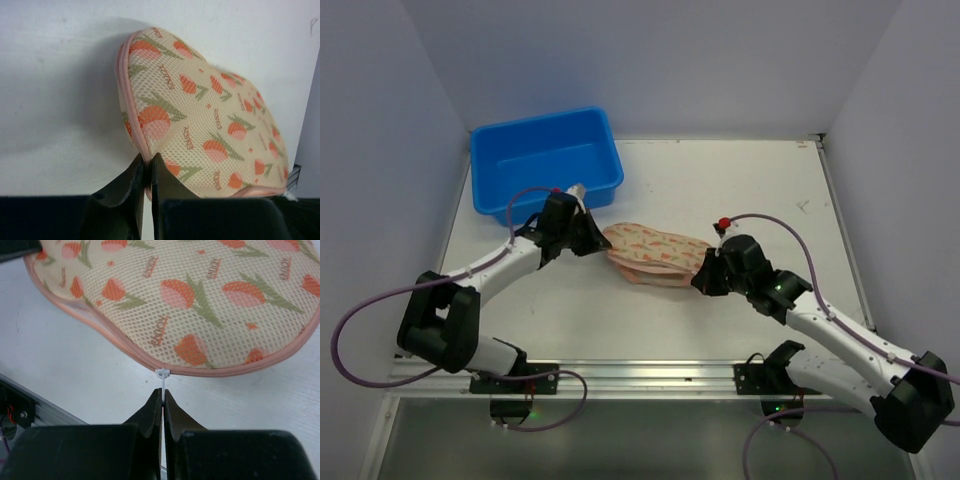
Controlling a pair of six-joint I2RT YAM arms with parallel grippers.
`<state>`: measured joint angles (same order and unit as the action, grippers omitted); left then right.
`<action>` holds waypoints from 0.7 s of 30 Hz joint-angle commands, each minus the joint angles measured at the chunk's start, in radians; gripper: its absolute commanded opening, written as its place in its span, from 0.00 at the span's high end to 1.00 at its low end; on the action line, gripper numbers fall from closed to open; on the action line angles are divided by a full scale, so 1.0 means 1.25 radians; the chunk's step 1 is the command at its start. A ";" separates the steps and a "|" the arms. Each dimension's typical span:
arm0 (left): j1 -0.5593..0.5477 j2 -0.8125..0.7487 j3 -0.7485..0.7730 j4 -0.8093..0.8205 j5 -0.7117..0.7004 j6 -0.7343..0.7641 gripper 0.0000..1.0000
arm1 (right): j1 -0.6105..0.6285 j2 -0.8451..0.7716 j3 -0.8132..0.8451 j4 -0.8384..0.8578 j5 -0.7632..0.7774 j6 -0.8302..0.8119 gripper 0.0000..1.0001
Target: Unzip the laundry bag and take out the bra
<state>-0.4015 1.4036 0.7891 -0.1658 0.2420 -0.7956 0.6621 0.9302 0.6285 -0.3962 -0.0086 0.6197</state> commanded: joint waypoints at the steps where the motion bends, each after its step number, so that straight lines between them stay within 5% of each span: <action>1: 0.014 0.076 0.129 -0.033 -0.013 0.100 0.87 | 0.001 0.030 0.006 0.044 -0.094 -0.016 1.00; 6: 0.014 0.140 0.203 -0.005 0.084 0.044 0.47 | 0.064 0.118 0.038 0.158 -0.145 0.037 1.00; 7: 0.014 0.130 0.195 -0.004 0.087 0.033 0.21 | 0.080 0.133 0.047 0.170 -0.143 0.042 1.00; 10: 0.014 0.075 0.135 -0.005 0.056 -0.022 0.01 | 0.140 0.203 0.075 0.221 -0.138 0.069 1.00; 21: -0.106 -0.169 -0.161 0.088 -0.013 -0.242 0.00 | 0.225 0.452 0.171 0.361 -0.133 0.106 1.00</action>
<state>-0.4747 1.2221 0.6220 -0.1276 0.2588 -1.0000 0.9318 1.4548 0.7700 -0.0349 -0.1753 0.7414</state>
